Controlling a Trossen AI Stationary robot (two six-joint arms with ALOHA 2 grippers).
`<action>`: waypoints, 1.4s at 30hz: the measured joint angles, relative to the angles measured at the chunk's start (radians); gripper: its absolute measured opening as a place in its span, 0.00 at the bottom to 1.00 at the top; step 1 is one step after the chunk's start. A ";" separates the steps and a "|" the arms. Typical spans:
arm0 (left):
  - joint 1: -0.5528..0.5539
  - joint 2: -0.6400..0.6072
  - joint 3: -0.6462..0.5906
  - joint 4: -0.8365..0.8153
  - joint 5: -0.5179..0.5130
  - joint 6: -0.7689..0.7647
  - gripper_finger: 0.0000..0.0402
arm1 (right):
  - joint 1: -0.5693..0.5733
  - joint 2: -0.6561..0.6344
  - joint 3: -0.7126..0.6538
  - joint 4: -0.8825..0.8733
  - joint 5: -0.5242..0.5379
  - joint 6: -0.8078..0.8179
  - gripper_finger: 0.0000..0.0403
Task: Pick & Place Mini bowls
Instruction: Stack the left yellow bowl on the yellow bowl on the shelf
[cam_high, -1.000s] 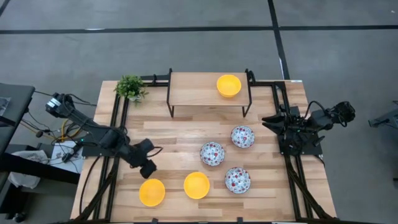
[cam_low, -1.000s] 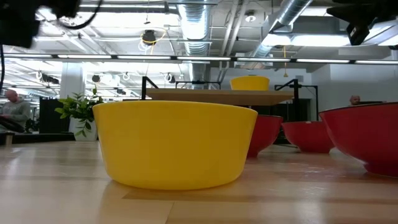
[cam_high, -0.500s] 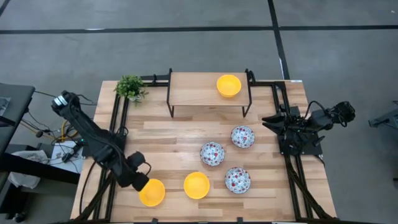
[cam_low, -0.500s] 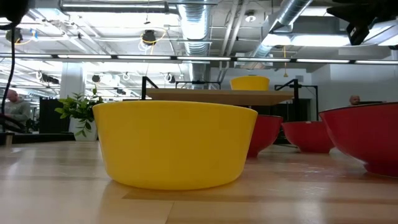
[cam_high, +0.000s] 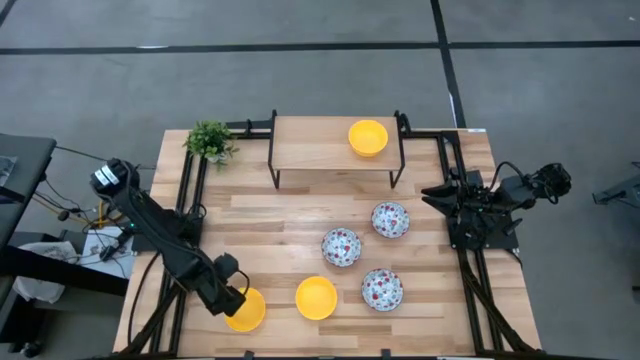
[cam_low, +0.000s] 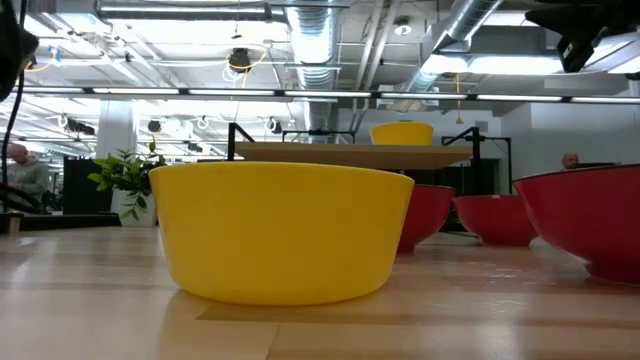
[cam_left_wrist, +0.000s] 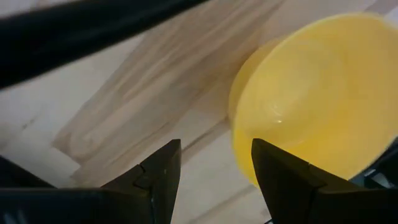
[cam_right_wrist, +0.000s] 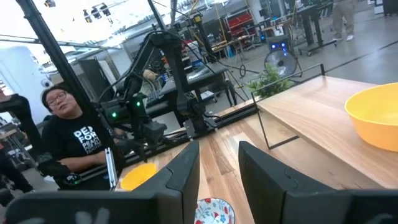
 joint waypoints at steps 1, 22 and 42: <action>0.000 0.008 0.000 0.005 0.005 -0.002 0.49 | 0.000 0.000 0.000 0.000 0.000 0.000 0.25; 0.022 0.015 0.000 0.049 -0.026 0.005 0.30 | 0.000 0.000 0.000 0.000 0.000 0.000 0.25; 0.026 0.015 -0.035 0.087 -0.026 0.006 0.27 | 0.000 0.000 0.000 0.009 0.000 0.001 0.25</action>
